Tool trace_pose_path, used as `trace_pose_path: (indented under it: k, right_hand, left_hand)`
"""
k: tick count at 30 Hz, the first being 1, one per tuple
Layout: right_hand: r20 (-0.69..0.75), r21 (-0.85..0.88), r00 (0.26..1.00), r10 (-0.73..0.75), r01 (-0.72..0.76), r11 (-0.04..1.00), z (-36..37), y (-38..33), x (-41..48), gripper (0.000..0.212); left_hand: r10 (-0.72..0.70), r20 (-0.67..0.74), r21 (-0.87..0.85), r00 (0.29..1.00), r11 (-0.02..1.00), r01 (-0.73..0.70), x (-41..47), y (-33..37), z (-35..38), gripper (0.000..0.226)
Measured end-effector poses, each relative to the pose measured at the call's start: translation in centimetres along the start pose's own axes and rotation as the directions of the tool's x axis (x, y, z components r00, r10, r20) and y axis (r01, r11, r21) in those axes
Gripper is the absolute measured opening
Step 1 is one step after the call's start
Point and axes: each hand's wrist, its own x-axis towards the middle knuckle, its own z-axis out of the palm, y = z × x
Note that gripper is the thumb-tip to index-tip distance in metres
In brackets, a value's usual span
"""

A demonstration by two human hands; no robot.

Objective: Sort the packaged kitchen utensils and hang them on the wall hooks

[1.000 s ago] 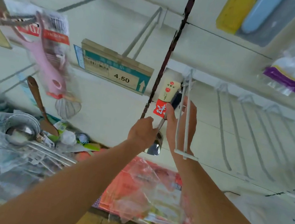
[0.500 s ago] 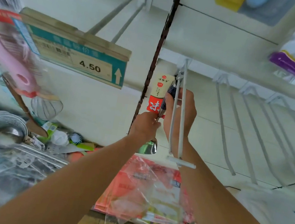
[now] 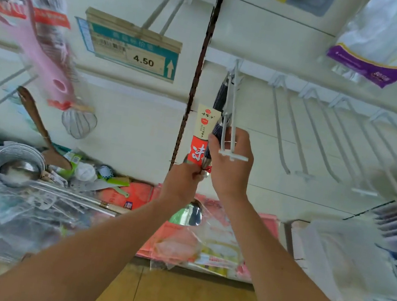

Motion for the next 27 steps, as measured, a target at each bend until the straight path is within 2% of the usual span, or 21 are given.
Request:
trace_pose_path:
  k: [2,7,17,22,27]
  right_hand:
    - [0.000,0.036,1.000,-0.027,0.027,0.999,-0.3,-0.2,-1.5,0.026]
    - [-0.012,-0.025,1.000,-0.021,0.021,0.999,-2.2,-1.3,-6.5,0.023]
    - [-0.012,-0.074,0.999,-0.033,0.032,0.997,-4.8,-5.5,-13.7,0.026]
    - [0.068,-0.068,0.995,-0.066,0.071,0.995,-1.5,-9.2,-17.1,0.026]
    - [0.209,-0.009,0.966,-0.154,0.159,0.987,6.0,-15.1,-20.8,0.026]
  left_hand:
    - [0.008,0.007,-0.001,1.000,1.000,-0.008,-2.3,-0.4,-0.2,0.017]
    - [0.048,0.039,0.046,0.998,0.998,-0.050,-8.4,-1.1,-0.8,0.020]
    - [0.121,0.052,0.010,0.991,0.992,-0.122,-15.7,-1.1,-2.7,0.019]
    - [0.047,0.030,-0.016,0.998,0.999,-0.046,-18.7,-3.5,-7.5,0.023]
    - [-0.063,-0.096,-0.070,0.993,0.996,0.057,-22.1,-9.0,-16.1,0.020]
